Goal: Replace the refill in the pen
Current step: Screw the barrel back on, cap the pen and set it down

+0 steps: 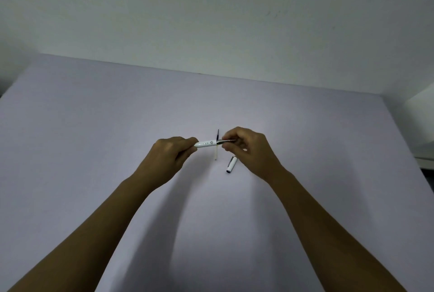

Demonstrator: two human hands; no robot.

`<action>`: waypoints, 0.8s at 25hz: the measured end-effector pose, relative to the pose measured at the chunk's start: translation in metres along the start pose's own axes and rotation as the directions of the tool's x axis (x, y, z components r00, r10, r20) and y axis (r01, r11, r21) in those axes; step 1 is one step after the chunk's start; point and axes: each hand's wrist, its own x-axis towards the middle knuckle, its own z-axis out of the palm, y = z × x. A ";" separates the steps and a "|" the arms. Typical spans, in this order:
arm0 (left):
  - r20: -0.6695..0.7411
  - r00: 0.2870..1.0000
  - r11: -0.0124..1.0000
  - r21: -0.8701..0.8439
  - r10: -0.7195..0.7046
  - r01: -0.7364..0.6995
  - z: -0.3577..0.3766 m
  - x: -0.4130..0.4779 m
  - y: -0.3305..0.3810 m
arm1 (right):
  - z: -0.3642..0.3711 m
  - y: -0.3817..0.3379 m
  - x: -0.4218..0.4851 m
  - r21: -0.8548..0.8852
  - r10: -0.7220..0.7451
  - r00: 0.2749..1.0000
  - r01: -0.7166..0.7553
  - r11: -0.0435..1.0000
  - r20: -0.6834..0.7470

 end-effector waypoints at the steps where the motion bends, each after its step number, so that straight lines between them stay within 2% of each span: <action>1: 0.003 1.000 1.000 -0.004 0.003 -0.003 0.000 0.000 0.001 | 0.000 0.000 0.000 -0.018 -0.007 1.000 0.007 1.000 0.003; 6: -0.012 1.000 1.000 -0.014 0.011 -0.012 -0.001 -0.002 0.005 | -0.001 0.000 -0.001 -0.029 -0.061 0.998 0.061 0.998 -0.001; 11: -0.008 1.000 1.000 -0.015 0.022 -0.022 -0.001 -0.002 0.007 | -0.005 0.001 -0.001 -0.072 -0.045 0.999 0.045 0.996 0.007; 15: -0.021 0.999 1.000 -0.004 0.029 -0.029 -0.001 -0.003 0.008 | -0.008 -0.002 -0.001 -0.038 -0.129 0.991 0.130 0.991 0.019; 20: -0.029 0.999 0.999 -0.004 0.041 -0.042 -0.001 -0.004 0.011 | -0.013 -0.004 0.002 -0.064 -0.073 0.997 0.075 0.995 0.033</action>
